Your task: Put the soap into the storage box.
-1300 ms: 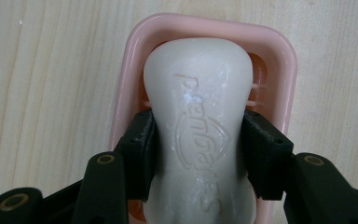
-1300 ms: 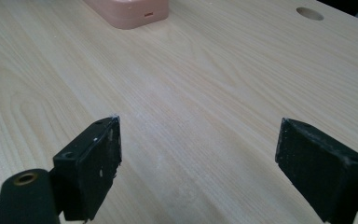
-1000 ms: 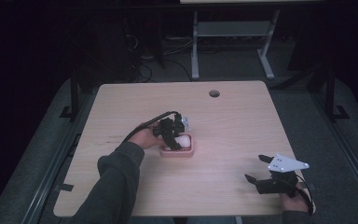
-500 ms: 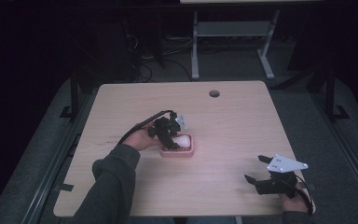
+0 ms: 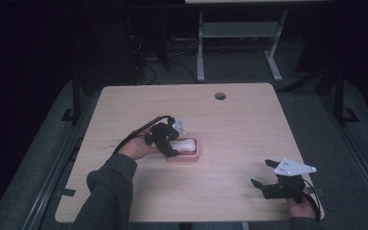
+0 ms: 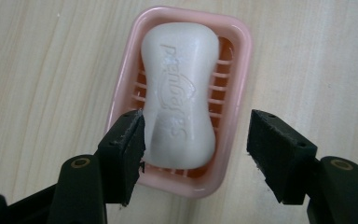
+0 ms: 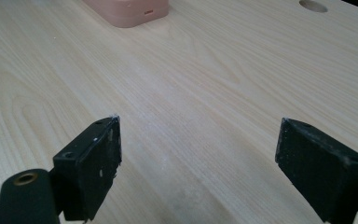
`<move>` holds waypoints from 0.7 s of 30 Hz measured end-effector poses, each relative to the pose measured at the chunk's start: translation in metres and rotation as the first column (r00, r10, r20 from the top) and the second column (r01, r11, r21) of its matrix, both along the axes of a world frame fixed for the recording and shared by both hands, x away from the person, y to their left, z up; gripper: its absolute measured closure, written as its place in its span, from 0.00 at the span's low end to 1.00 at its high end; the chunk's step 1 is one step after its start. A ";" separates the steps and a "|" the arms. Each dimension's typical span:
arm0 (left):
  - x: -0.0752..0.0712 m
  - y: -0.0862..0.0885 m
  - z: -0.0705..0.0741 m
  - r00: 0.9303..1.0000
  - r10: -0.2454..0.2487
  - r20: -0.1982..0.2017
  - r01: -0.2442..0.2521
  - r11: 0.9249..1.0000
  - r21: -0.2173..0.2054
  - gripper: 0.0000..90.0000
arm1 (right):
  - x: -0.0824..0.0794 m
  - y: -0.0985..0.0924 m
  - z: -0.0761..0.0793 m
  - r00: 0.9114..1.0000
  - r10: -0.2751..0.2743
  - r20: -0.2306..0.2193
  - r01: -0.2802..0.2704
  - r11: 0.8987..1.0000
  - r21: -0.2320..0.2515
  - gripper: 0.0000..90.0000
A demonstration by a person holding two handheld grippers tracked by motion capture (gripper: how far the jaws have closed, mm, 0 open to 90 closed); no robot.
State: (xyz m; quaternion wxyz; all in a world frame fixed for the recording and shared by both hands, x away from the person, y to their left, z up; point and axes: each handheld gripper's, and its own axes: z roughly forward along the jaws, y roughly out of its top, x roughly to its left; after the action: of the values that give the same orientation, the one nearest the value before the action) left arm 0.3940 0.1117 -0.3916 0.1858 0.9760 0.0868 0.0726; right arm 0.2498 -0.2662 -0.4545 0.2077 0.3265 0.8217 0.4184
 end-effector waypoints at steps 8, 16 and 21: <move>-0.009 0.008 0.001 0.999 0.006 0.032 -0.005 0.999 -0.033 0.39 | -0.001 0.000 -0.001 1.000 -0.008 -0.006 0.008 1.000 0.002 0.15; -0.014 0.016 0.001 1.000 0.024 0.012 -0.024 0.998 -0.059 0.37 | -0.001 0.001 -0.001 1.000 -0.008 -0.009 0.008 1.000 -0.002 0.15; -0.018 0.023 -0.001 0.999 0.035 0.010 -0.035 0.998 -0.059 0.36 | -0.001 0.001 -0.001 1.000 -0.012 -0.012 0.012 1.000 -0.003 0.15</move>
State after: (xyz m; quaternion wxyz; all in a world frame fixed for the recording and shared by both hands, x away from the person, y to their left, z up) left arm 0.3758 0.1352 -0.3927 0.2136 0.9681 0.1051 0.0784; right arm 0.2488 -0.2655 -0.4554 0.2056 0.3336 0.8215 0.4141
